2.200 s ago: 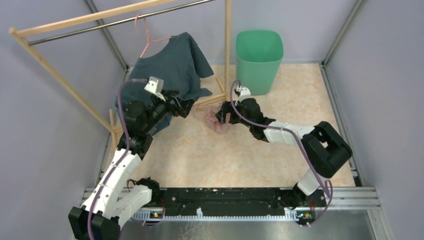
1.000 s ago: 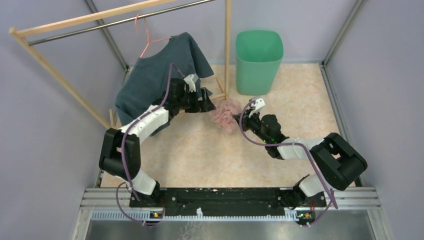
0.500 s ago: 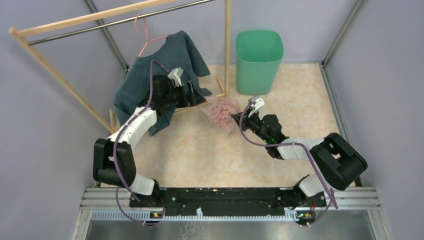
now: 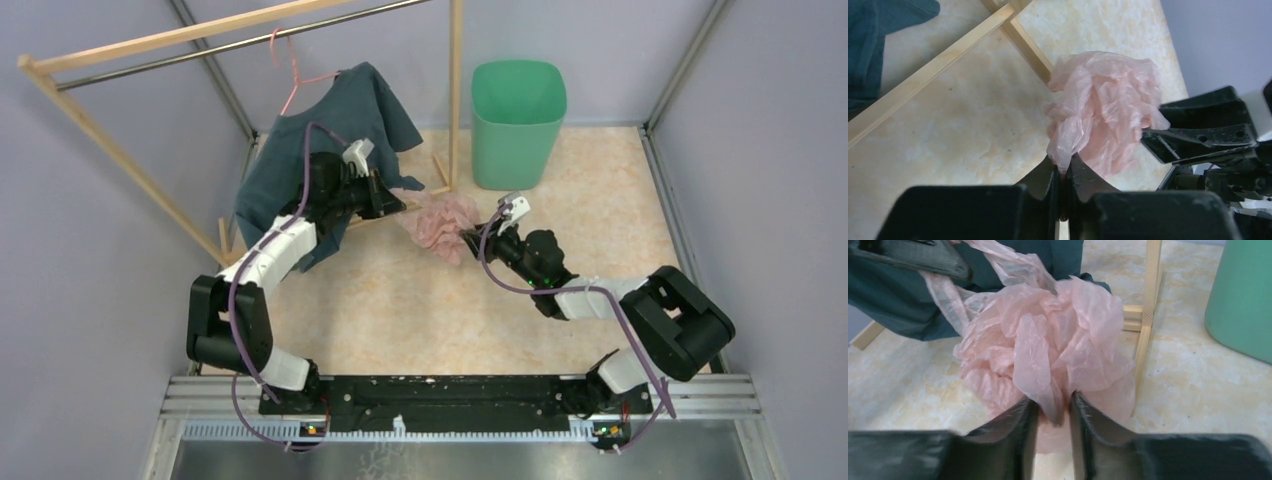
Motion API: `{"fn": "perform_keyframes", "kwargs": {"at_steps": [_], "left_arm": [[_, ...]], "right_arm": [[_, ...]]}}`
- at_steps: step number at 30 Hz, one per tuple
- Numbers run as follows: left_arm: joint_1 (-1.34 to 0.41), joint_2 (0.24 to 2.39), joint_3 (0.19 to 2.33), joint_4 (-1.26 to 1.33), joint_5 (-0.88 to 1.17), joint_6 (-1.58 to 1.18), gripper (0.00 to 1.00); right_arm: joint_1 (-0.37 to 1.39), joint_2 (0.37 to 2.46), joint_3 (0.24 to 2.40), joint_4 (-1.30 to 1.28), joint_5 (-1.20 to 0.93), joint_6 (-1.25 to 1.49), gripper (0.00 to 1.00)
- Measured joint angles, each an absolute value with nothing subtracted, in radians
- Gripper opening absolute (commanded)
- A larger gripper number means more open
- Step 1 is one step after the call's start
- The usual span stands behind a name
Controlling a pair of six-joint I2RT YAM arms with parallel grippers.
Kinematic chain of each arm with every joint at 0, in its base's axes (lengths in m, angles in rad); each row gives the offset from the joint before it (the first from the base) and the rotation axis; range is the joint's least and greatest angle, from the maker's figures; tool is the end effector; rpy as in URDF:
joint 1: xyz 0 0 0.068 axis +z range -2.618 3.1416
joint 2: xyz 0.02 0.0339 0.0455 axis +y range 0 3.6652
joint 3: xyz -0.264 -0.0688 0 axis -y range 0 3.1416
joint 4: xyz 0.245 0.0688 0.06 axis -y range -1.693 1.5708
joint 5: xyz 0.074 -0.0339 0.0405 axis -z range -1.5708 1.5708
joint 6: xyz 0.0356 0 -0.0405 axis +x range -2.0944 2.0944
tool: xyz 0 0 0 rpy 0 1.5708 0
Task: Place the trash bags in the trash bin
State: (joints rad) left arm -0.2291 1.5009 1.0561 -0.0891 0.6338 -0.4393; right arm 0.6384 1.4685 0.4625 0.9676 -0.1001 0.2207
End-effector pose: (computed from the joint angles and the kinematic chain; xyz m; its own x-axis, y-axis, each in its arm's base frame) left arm 0.3233 -0.0971 0.2733 -0.7375 -0.1799 -0.6509 0.4042 0.6546 -0.6389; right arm 0.2261 0.1722 0.1971 -0.1774 0.1396 -0.9742 -0.6500 0.7266 0.2225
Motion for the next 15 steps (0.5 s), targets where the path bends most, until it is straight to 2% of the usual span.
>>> {"fn": "perform_keyframes", "kwargs": {"at_steps": [1, 5, 8, 12, 15], "left_arm": [[-0.229, 1.49, 1.051, -0.085, 0.635, -0.436, 0.0], [-0.231, 1.413, 1.018, -0.044, 0.653, -0.432, 0.0], [-0.238, 1.365, 1.006, 0.005, 0.693, -0.437, 0.0], [-0.252, 1.348, 1.005, 0.065, 0.75, -0.452, 0.0], [-0.258, 1.348, 0.999, 0.085, 0.78, -0.466, 0.0]], "right_arm": [[0.638, 1.468, 0.463, 0.965, -0.095, 0.228, 0.42], [0.638, 1.434, 0.463, 0.893, -0.04, 0.257, 0.67], [0.638, 1.378, 0.463, 0.798, 0.017, 0.299, 0.81], [0.638, 1.306, 0.475, 0.637, 0.067, 0.354, 0.94], [0.638, 1.272, 0.498, 0.526, 0.07, 0.399, 0.95]]}}
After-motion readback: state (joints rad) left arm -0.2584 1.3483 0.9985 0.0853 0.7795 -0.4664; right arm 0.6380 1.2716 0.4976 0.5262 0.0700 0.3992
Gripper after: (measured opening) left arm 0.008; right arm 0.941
